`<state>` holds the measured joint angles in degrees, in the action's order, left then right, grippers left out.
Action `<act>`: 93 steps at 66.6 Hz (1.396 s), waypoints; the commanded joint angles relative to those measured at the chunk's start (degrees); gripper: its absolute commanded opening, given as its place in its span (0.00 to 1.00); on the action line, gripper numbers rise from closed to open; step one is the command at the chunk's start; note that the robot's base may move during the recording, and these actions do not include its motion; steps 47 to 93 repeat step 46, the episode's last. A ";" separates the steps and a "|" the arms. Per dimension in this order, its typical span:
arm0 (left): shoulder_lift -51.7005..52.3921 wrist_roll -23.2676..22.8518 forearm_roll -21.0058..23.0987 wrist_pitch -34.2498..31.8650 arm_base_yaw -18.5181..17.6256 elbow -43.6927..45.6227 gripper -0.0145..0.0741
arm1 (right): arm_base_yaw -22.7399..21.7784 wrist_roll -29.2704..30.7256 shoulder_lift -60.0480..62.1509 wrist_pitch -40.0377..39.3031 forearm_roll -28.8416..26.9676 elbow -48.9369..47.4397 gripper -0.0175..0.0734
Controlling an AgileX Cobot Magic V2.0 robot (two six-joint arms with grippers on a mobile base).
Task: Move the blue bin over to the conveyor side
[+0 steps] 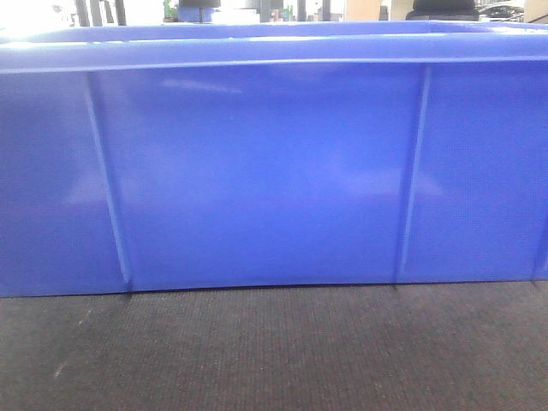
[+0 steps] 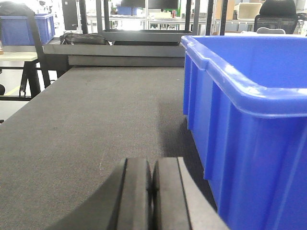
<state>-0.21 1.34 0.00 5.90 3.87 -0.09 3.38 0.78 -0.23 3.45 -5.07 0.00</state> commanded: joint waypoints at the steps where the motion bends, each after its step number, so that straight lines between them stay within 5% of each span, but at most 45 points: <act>1: 0.21 -0.46 0.00 -1.21 -0.35 0.09 0.17 | -0.39 0.34 0.23 -1.69 -0.15 0.00 0.10; 93: 0.21 -0.46 0.00 -1.21 -0.35 0.09 0.17 | -0.39 0.34 0.23 -1.69 -0.15 0.00 0.10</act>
